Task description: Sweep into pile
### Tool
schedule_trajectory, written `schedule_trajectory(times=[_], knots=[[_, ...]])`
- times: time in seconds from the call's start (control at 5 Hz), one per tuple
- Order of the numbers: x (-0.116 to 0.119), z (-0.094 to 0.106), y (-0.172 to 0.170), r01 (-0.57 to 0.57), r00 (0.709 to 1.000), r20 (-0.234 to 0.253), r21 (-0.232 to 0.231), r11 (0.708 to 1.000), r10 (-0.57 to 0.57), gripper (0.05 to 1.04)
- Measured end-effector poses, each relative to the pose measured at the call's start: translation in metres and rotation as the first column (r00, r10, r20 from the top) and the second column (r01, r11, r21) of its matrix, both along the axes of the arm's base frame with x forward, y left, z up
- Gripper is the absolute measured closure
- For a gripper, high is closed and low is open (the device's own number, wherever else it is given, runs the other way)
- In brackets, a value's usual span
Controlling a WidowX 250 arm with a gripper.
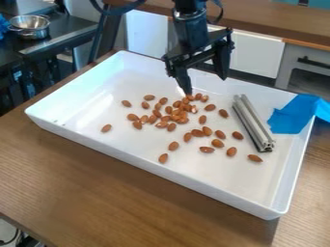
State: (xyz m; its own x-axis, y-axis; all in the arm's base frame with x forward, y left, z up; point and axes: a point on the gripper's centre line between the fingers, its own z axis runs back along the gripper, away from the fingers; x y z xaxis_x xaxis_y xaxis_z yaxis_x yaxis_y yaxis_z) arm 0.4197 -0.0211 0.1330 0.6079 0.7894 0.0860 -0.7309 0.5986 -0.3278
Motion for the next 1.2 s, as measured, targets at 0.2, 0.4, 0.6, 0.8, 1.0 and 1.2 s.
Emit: schedule_trajectory(times=[0.2, 0.4, 0.6, 0.8, 1.0, 1.2], knots=[[-0.001, -0.017, 0.0, -0.004, 0.999, -0.044, -0.001, 1.0, 0.004, 0.084], [0.008, -0.029, -0.011, -0.001, 0.998, -0.06, 0.009, 1.0, 0.002, 0.084], [0.022, -0.027, -0.029, 0.024, 0.999, -0.03, 0.009, 1.0, -0.023, 0.084], [0.033, -0.025, -0.041, 0.047, 0.999, -0.021, 0.011, 0.999, -0.047, 0.084], [0.038, -0.028, -0.058, 0.1, 0.994, -0.035, 0.019, 0.995, -0.099, 0.084], [0.041, -0.031, -0.061, 0.137, 0.989, -0.053, 0.029, 0.99, -0.135, 0.084]])
